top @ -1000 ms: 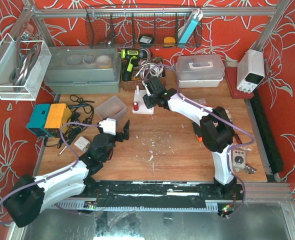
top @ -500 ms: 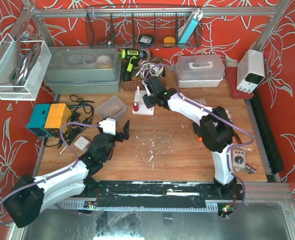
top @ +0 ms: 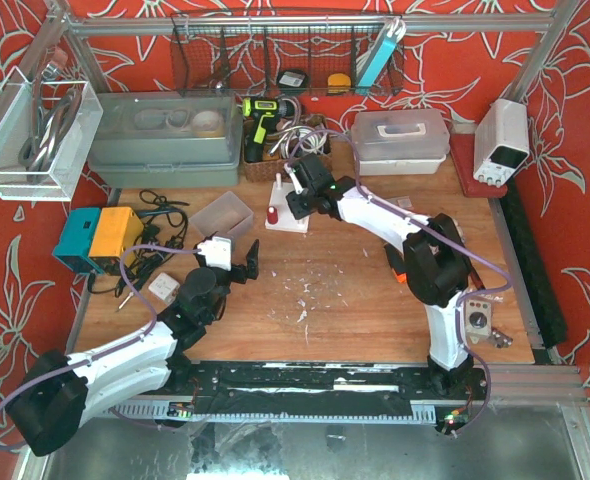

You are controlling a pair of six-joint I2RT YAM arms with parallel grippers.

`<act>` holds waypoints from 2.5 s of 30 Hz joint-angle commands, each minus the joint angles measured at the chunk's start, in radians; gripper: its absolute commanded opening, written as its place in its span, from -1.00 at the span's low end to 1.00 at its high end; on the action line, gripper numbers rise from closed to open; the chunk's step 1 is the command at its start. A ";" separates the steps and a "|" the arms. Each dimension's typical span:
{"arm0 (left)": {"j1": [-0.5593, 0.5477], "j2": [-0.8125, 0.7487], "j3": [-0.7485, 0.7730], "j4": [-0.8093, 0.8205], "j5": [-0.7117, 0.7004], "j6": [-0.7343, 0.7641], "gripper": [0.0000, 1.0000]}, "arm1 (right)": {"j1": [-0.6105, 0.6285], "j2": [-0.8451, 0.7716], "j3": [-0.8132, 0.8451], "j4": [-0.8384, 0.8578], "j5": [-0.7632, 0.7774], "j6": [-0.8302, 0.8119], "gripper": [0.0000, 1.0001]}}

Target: Install the large spring

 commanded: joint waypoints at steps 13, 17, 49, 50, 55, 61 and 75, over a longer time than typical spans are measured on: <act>0.002 -0.016 0.008 0.024 -0.010 0.007 1.00 | 0.003 -0.022 -0.015 -0.045 0.025 -0.032 -1.00; 0.002 -0.017 0.007 0.022 -0.010 0.007 1.00 | 0.003 0.009 -0.010 -0.039 0.024 -0.037 -1.00; 0.348 0.299 0.755 -0.856 0.379 0.028 0.73 | 0.003 -0.710 -0.572 0.020 0.001 0.031 0.73; 0.370 0.339 0.785 -0.901 0.401 0.073 0.69 | 0.003 -0.730 -0.603 0.054 -0.006 0.035 0.78; 0.479 0.552 0.884 -1.020 0.528 0.218 0.11 | 0.003 -0.735 -0.616 0.077 -0.047 0.055 0.98; 0.528 0.730 1.006 -1.102 0.658 0.378 -0.42 | 0.003 -0.699 -0.586 0.056 -0.183 0.062 0.97; 0.556 0.982 1.162 -1.264 0.649 0.484 -0.19 | 0.003 -0.742 -0.626 0.104 -0.151 0.077 0.97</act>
